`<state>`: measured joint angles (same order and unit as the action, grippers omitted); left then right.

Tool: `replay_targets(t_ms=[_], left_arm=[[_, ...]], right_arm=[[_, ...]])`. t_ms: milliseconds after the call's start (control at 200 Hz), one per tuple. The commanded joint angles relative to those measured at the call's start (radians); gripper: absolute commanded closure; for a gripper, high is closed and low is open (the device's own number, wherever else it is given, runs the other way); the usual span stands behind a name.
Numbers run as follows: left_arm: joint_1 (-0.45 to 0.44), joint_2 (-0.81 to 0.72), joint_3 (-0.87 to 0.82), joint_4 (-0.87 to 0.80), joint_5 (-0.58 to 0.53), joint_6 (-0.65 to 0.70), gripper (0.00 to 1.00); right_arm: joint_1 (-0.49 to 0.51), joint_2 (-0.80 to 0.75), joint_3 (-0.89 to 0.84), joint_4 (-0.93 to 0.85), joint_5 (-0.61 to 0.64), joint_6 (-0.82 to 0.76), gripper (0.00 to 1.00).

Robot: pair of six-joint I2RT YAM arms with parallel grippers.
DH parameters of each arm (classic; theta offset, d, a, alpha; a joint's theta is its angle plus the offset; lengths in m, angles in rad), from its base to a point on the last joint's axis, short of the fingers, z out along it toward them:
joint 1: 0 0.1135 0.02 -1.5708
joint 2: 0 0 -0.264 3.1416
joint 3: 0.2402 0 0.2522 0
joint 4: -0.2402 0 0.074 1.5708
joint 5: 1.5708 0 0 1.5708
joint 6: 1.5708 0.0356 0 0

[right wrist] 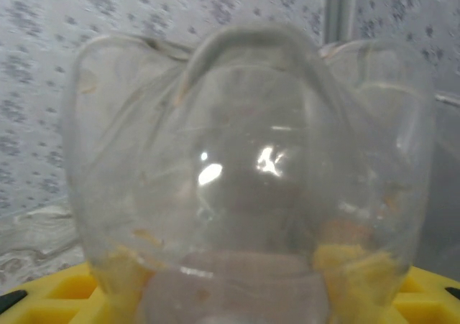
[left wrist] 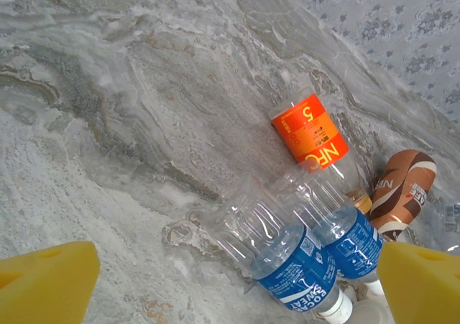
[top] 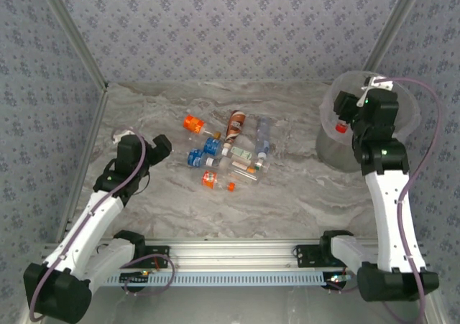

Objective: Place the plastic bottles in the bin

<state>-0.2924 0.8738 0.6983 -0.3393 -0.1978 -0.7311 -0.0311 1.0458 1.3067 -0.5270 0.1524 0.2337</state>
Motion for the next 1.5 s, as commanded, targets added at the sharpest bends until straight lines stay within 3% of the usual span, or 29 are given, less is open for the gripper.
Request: replay_targets(t_ms=[0,210,330,545,800,920,1079,1149,1494], left_arm=[[0.007,-0.022,-0.006,0.012,-0.030,-0.002,0.01],[0.007,-0.035,-0.018,0.008,-0.041,-0.008,0.00],[0.007,-0.044,-0.025,0.008,-0.046,-0.009,0.00],[0.007,-0.059,-0.024,-0.010,-0.060,-0.006,0.01],[0.007,-0.065,-0.030,-0.010,-0.076,-0.009,0.01],[0.007,-0.064,-0.033,-0.008,-0.081,-0.010,0.00],[0.007,-0.062,-0.041,-0.009,-0.091,-0.014,0.01],[0.007,-0.061,-0.043,-0.009,-0.094,-0.019,0.01],[0.008,-0.060,-0.053,-0.017,-0.103,-0.022,0.01]], right_arm=[[-0.096,0.064,0.059,-0.096,-0.104,-0.045,0.55],[-0.179,0.206,0.116,-0.141,0.023,-0.063,0.53],[-0.217,0.294,0.159,-0.198,0.034,-0.021,0.53],[-0.243,0.341,0.247,-0.240,-0.305,0.058,0.56],[-0.296,0.355,0.406,-0.228,-0.494,0.117,0.54],[-0.333,0.395,0.434,-0.199,-0.441,0.125,0.54],[-0.336,0.473,0.401,-0.138,-0.233,0.079,0.54],[-0.337,0.522,0.393,-0.124,-0.215,0.055,0.53],[-0.286,0.632,0.447,-0.252,-0.581,0.021,0.33]])
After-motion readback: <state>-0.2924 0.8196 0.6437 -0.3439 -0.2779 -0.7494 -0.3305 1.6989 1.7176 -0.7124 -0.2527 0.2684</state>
